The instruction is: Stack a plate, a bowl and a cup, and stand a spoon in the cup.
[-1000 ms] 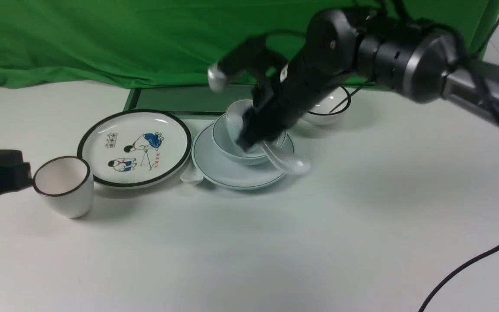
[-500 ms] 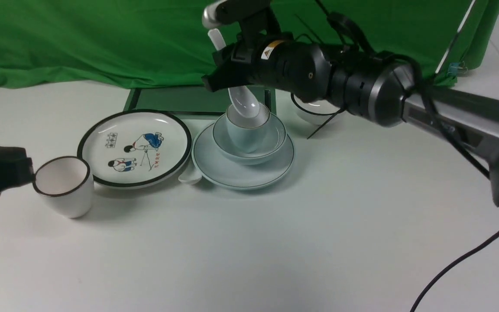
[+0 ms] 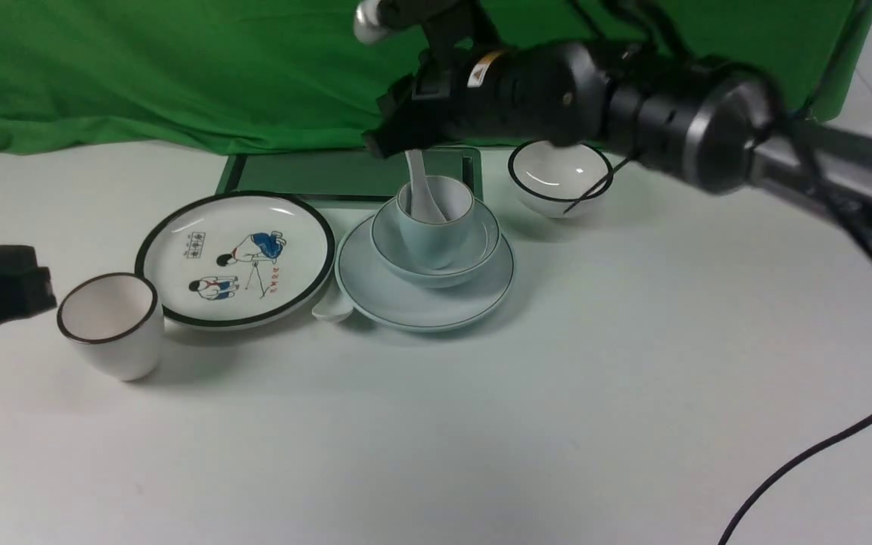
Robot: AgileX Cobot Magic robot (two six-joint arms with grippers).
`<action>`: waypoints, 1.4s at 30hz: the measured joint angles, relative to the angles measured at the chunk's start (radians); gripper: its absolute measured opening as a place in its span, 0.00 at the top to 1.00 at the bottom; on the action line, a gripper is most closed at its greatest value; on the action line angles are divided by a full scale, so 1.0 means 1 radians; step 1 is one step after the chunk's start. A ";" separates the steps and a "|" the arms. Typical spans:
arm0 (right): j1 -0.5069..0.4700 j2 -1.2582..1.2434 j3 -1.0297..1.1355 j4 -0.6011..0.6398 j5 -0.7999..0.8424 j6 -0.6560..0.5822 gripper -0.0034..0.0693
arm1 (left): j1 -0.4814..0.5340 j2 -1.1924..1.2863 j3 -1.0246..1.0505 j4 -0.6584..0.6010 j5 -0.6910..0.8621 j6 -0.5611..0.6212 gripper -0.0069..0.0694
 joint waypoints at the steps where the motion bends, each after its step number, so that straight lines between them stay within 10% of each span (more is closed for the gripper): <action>1: -0.005 -0.057 0.000 -0.050 0.049 0.003 0.86 | 0.000 0.000 0.000 0.002 -0.003 0.000 0.96; 10: -0.147 -0.615 0.007 -0.450 0.429 0.167 0.94 | 0.000 0.064 0.000 0.013 -0.014 0.000 0.96; 27: -0.257 -1.439 1.033 -0.390 0.085 0.328 0.93 | 0.000 0.238 0.000 0.041 -0.049 0.000 0.95; 42: -0.257 -1.576 1.613 -0.421 -0.025 0.360 0.94 | 0.000 0.303 0.000 0.122 -0.221 0.000 0.95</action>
